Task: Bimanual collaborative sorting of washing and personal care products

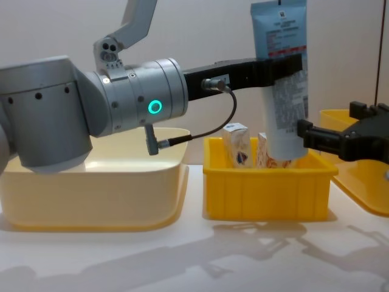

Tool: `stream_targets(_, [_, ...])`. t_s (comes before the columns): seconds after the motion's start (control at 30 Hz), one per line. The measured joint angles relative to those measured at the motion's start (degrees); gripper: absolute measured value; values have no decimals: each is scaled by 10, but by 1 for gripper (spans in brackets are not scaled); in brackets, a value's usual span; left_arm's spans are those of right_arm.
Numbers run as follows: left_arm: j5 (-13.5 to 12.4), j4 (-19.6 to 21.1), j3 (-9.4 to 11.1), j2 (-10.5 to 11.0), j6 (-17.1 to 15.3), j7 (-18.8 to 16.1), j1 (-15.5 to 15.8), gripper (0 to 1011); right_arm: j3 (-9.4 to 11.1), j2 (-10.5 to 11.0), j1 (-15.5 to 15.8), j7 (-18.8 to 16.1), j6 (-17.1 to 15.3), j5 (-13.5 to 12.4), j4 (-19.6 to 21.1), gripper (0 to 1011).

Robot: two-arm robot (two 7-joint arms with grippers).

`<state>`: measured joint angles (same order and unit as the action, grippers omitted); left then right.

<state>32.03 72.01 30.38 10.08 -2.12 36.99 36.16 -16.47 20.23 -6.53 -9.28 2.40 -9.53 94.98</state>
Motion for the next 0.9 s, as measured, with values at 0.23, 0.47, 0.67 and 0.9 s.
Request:
stream_targets(0.23, [0,0,0,0,0,0,0,267,2,-1,0,-8,-3,-3,2,1003])
stream_targets(0.47, [0,0,0,0,0,0,0,267,2,0,-2,-31,-5,-12,3,1003])
stream_targets(0.67, [0,0,0,0,0,0,0,267,0,1,-4,-46,-8,-15,3,1003])
stream_targets(0.9, [0,0,0,0,0,0,0,267,-2,-2,-8,-49,-8,-6,-3,1003])
